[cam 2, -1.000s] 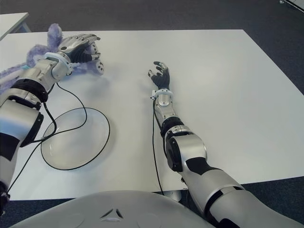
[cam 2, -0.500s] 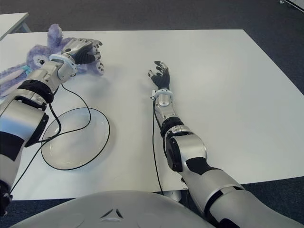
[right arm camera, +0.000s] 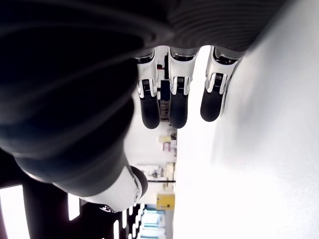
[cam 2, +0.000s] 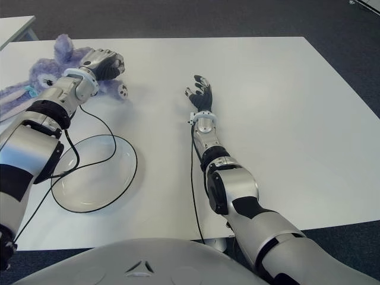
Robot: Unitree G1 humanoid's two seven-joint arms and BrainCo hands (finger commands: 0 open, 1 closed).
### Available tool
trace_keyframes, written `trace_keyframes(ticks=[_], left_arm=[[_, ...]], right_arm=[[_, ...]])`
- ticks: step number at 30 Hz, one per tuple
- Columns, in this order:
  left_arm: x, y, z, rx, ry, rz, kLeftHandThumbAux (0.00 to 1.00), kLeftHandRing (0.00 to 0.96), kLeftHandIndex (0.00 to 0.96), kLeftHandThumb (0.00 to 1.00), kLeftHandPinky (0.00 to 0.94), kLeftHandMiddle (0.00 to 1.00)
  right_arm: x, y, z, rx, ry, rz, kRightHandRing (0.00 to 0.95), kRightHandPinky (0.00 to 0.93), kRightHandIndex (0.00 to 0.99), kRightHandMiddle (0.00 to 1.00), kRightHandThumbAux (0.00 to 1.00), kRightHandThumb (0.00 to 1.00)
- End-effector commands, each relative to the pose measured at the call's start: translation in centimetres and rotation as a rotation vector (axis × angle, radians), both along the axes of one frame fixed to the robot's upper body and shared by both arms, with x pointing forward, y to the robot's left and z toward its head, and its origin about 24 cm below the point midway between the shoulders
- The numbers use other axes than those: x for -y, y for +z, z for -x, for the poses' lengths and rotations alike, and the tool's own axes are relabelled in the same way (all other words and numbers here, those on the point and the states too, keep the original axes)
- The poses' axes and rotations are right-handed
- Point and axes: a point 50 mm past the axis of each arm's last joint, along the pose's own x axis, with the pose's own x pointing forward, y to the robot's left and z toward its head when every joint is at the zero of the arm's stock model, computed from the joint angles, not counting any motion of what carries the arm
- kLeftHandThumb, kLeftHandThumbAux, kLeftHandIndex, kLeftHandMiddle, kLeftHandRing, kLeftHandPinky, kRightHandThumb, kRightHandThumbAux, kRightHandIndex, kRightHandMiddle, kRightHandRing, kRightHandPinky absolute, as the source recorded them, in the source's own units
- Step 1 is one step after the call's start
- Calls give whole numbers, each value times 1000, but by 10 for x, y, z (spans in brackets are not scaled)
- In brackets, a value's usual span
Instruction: Put the doll into the plate.
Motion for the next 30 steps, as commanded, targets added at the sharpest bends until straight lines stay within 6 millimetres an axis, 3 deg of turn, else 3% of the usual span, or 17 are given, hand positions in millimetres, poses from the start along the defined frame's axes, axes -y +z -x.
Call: trace_keyframes(ticks=[1, 8, 13, 15, 16, 19, 30], left_arm=[[-13, -22, 8, -71, 73, 35, 417, 717, 601, 764, 608, 722], [-17, -25, 9, -45, 90, -12, 514, 769, 700, 736, 598, 795], [-19, -27, 10, -24, 100, -84, 617, 804, 735, 722, 677, 817], [-20, -28, 10, -16, 106, -102, 625, 805, 738, 722, 678, 817], [-21, -28, 10, -12, 111, -108, 643, 796, 749, 747, 637, 815], [-21, -28, 10, -5, 120, -108, 665, 782, 761, 804, 700, 806], [-20, -25, 8, 11, 156, -50, 684, 771, 753, 817, 690, 793]], right_arm=[[-42, -101, 80, -503, 35, -127, 156, 175, 204, 179, 909, 492], [-42, -101, 80, -498, 33, -141, 160, 175, 198, 182, 910, 502], [-41, -100, 80, -494, 28, -155, 165, 180, 201, 188, 915, 513], [-41, -100, 80, -495, 27, -157, 166, 180, 202, 188, 914, 517], [-41, -101, 80, -495, 26, -158, 168, 180, 202, 190, 915, 519], [-41, -101, 80, -496, 24, -159, 170, 179, 202, 194, 912, 531], [-42, -100, 80, -494, 23, -160, 175, 186, 208, 201, 903, 558]])
